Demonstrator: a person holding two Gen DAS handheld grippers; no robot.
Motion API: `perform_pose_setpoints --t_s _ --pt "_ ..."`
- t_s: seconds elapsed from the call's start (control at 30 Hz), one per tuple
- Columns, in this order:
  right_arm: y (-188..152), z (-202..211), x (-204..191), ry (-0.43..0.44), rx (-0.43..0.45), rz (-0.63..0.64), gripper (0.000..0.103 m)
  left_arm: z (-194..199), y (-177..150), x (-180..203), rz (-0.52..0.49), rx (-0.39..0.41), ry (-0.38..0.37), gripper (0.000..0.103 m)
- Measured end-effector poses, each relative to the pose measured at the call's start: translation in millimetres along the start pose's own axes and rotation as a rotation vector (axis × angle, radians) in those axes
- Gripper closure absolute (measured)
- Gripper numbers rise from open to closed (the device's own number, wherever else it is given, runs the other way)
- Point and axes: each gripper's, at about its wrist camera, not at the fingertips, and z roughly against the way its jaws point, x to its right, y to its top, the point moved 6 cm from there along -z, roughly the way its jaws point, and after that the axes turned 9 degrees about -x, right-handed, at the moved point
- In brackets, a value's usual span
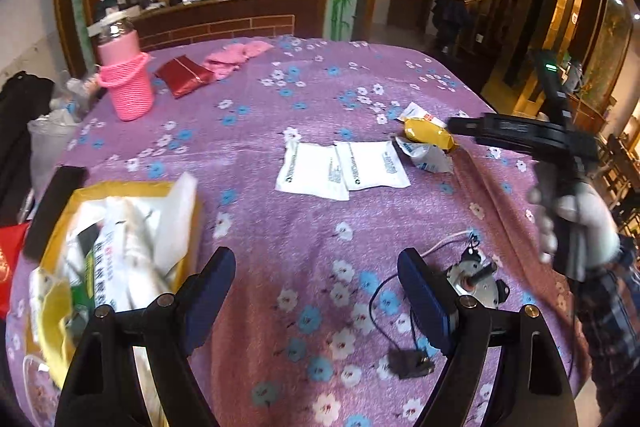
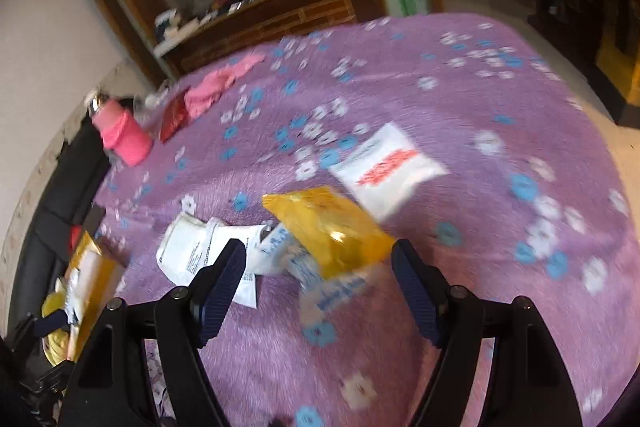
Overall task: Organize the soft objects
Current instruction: 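Grasp the yellow cracker pack with the right tool while the left tool grasps a white desiccant packet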
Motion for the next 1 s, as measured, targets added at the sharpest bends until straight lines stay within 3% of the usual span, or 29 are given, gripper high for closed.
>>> perform_pose_setpoints --t_s 0.13,0.2,0.23,0.47,0.6,0.67,0.7,0.77,0.87,1.0 --pt "7 -29 -11 -0.072 -0.045 0.062 0.030 -12 10 5 -0.015 -0.034 -0.047 0.017" --pt "6 -35 -9 -0.090 -0.052 0.058 0.055 -18 15 8 -0.033 -0.046 -0.057 0.017" --pt "5 -35 -5 -0.066 -0.061 0.035 0.072 -21 17 11 -0.046 -0.052 -0.059 0.017" --pt "-13 1 23 0.067 -0.009 -0.118 0.080 -36 40 37 -0.123 -0.090 -0.136 0.017" --pt "-22 17 37 0.043 0.014 -0.152 0.080 -52 62 58 -0.166 -0.102 -0.185 0.017" --pt "-24 21 50 -0.073 0.013 -0.166 0.076 -63 71 68 -0.184 -0.117 -0.203 0.017" --pt "-21 22 49 -0.056 0.018 -0.152 0.071 -70 75 73 -0.192 -0.128 -0.210 0.017" --pt "-17 23 42 0.001 0.028 -0.121 0.034 -82 82 84 -0.213 -0.155 -0.218 0.017" --pt "-3 20 11 0.001 0.052 0.012 0.027 -87 90 85 -0.200 -0.147 -0.196 0.017" --pt "15 -20 -17 -0.101 -0.031 0.157 0.027 -89 92 70 -0.153 -0.144 -0.174 0.017"
